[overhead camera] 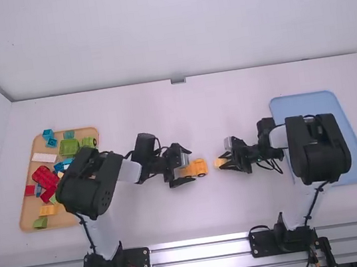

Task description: Assemble lego blocks to make yellow taxi

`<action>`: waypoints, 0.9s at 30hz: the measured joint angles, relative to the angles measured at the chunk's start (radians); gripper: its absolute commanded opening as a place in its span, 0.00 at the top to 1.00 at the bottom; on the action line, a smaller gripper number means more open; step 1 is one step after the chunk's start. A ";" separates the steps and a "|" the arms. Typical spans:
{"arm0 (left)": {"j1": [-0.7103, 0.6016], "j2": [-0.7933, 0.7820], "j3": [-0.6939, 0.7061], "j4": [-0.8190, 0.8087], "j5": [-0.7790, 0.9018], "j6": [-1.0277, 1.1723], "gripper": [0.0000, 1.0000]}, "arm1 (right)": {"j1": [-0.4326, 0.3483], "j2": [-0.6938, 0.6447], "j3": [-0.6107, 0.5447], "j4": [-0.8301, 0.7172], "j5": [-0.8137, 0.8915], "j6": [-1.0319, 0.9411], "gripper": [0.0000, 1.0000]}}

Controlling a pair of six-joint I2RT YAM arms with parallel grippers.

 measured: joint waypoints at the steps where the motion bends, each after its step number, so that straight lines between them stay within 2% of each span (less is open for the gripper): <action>1: -0.002 0.016 0.000 0.018 -0.004 -0.011 0.01 | 0.010 -0.018 0.005 -0.002 0.000 -0.010 0.85; 4: -0.002 0.080 0.000 0.081 -0.005 -0.045 0.00 | 0.038 -0.055 0.014 0.011 -0.006 -0.028 0.85; 7: -0.002 0.128 0.000 0.137 0.025 -0.063 0.08 | 0.064 -0.057 0.014 0.009 -0.006 -0.036 0.85; 9: -0.002 0.135 0.000 0.152 0.036 -0.067 0.19 | 0.085 -0.057 0.014 0.027 -0.006 -0.028 0.85; 11: -0.002 0.137 0.000 0.151 0.039 -0.066 0.23 | 0.103 -0.057 0.014 0.063 -0.002 -0.007 0.85; 12: -0.002 0.137 0.001 0.147 0.042 -0.060 0.33 | 0.125 -0.057 0.014 0.113 0.008 0.024 0.86; 15: -0.002 0.137 0.000 0.148 0.043 -0.056 0.44 | 0.167 -0.047 0.016 0.226 0.033 0.097 0.87; 17: -0.002 0.137 0.000 0.147 0.043 -0.053 0.44 | 0.203 -0.026 0.017 0.276 0.058 0.169 0.87; 20: -0.002 0.137 0.000 0.145 0.043 -0.051 0.44 | 0.234 -0.003 0.016 0.264 0.075 0.206 0.87; 27: -0.002 0.137 0.000 0.147 0.043 -0.052 0.46 | 0.242 0.002 0.016 0.237 0.089 0.223 0.87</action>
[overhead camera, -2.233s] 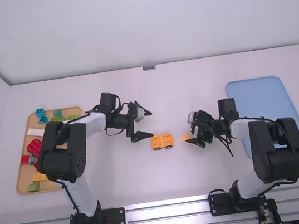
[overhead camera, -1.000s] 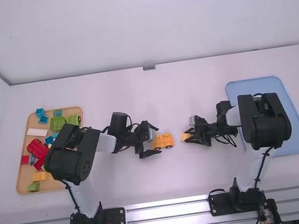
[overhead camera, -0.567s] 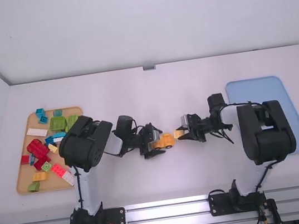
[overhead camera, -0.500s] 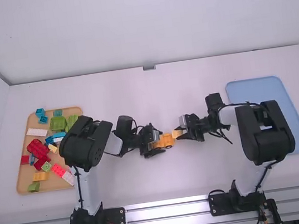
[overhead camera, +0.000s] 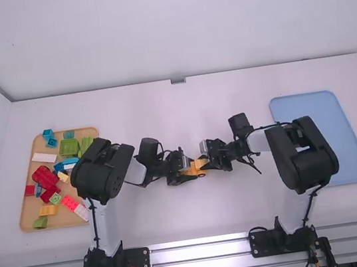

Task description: Assemble lego blocks to make yellow taxi

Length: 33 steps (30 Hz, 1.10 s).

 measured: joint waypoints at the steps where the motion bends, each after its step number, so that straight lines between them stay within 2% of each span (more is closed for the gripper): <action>1: 0.000 0.000 0.000 0.000 0.000 0.000 0.45 | 0.000 0.000 0.000 0.000 0.000 0.002 0.87; 12: 0.000 0.000 0.000 0.000 0.000 0.000 0.46 | 0.000 0.005 0.000 0.010 -0.005 0.004 0.89; 19: 0.000 0.000 0.001 -0.002 0.003 -0.004 0.46 | 0.028 0.006 0.000 0.011 0.022 0.007 0.95; 27: 0.000 0.000 0.002 0.000 -0.001 -0.007 0.47 | 0.031 0.006 0.000 0.029 0.036 0.045 0.95; 28: 0.000 0.000 0.002 0.000 -0.001 -0.008 0.46 | 0.030 0.006 0.000 0.029 0.036 0.045 0.83; 29: 0.000 0.000 0.002 0.000 -0.001 -0.008 0.46 | 0.029 0.006 0.000 0.028 0.034 0.047 0.62; 33: 0.000 0.000 0.002 -0.001 0.000 -0.007 0.46 | 0.029 0.006 0.000 0.031 0.030 0.053 0.36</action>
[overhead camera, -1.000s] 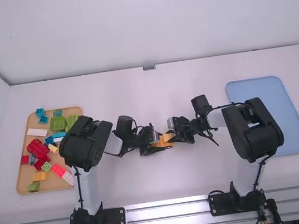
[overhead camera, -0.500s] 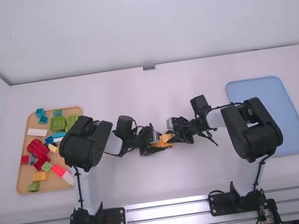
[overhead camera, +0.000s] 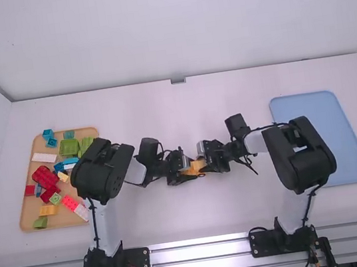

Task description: Assemble lego blocks to make yellow taxi

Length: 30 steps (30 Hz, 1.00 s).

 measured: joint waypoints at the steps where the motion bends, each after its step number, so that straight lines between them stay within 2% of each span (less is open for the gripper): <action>1: 0.000 0.000 0.000 0.000 0.000 0.000 0.46 | 0.000 0.000 0.000 0.000 0.000 0.000 0.36; 4: 0.000 0.000 0.000 0.000 0.000 0.000 0.46 | 0.000 0.000 0.000 0.002 -0.040 -0.010 0.31; 7: 0.000 0.000 0.000 -0.001 0.000 0.000 0.46 | -0.004 0.000 0.010 -0.029 -0.100 -0.041 0.33; 8: 0.000 0.000 0.001 -0.002 0.000 0.000 0.46 | -0.013 0.000 0.021 -0.053 -0.136 -0.064 0.77; 9: 0.000 0.000 0.001 -0.002 0.000 0.000 0.46 | -0.013 0.000 0.023 -0.055 -0.139 -0.066 0.84; 10: 0.000 0.000 0.003 -0.003 0.000 0.000 0.47 | -0.026 -0.002 0.033 -0.075 -0.160 -0.080 1.00; 14: 0.000 0.000 0.003 -0.003 -0.001 0.000 0.47 | -0.039 -0.011 0.039 -0.083 -0.144 -0.078 1.00; 22: 0.000 0.000 0.003 -0.004 0.000 0.000 0.50 | 0.039 -0.011 0.029 -0.037 -0.023 0.001 1.00; 30: 0.000 0.000 0.003 -0.003 -0.001 0.000 0.51 | 0.056 -0.038 -0.009 0.033 0.027 0.125 1.00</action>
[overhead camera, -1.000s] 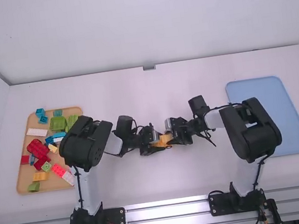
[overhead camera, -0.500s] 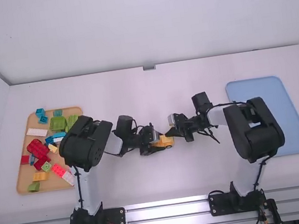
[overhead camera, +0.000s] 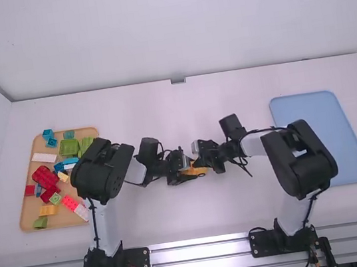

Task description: Assemble lego blocks to make yellow taxi

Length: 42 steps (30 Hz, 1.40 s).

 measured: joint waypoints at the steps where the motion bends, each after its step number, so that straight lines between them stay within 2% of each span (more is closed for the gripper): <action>1: 0.000 0.000 0.000 0.000 -0.001 0.000 0.51 | -0.004 -0.005 -0.011 0.015 0.000 0.017 1.00; 8: 0.000 0.000 0.003 0.000 -0.003 -0.008 0.51 | -0.060 -0.012 -0.076 0.114 -0.019 0.066 1.00; 12: 0.000 0.000 0.003 0.000 -0.002 -0.012 0.52 | -0.064 -0.019 -0.101 0.154 -0.020 0.093 1.00; 20: 0.000 0.000 0.004 -0.003 0.002 -0.007 0.53 | -0.021 -0.039 -0.099 0.151 0.040 0.119 1.00; 27: 0.000 0.000 0.004 -0.003 0.001 -0.007 0.53 | -0.043 -0.034 -0.067 0.110 -0.005 0.032 1.00; 28: 0.000 0.000 0.004 -0.003 0.001 -0.007 0.52 | -0.050 -0.035 -0.064 0.105 -0.014 0.022 0.93; 29: 0.000 0.000 0.004 -0.003 0.000 -0.008 0.52 | -0.064 -0.043 -0.058 0.092 -0.032 0.008 0.75; 30: 0.000 0.000 0.004 -0.003 0.000 -0.008 0.51 | -0.079 -0.061 -0.055 0.076 -0.054 -0.005 0.42; 31: 0.000 0.000 0.004 -0.003 0.000 -0.007 0.50 | -0.093 -0.089 -0.051 0.063 -0.073 -0.015 0.01; 33: 0.000 0.000 0.004 -0.003 0.000 -0.007 0.48 | -0.114 -0.136 -0.044 0.056 -0.093 -0.016 0.01; 36: 0.000 0.000 0.005 -0.003 -0.007 -0.006 0.27 | -0.159 -0.257 -0.017 0.065 -0.092 0.022 0.01; 37: 0.000 0.000 0.010 -0.003 -0.017 -0.005 0.08 | -0.173 -0.297 -0.007 0.057 -0.081 0.040 0.01; 38: 0.000 0.000 0.012 -0.003 -0.021 -0.011 0.01 | -0.179 -0.315 -0.004 0.053 -0.075 0.049 0.01; 42: 0.001 0.000 0.023 0.000 -0.040 -0.025 0.01 | -0.193 -0.368 0.001 0.042 -0.024 0.092 0.01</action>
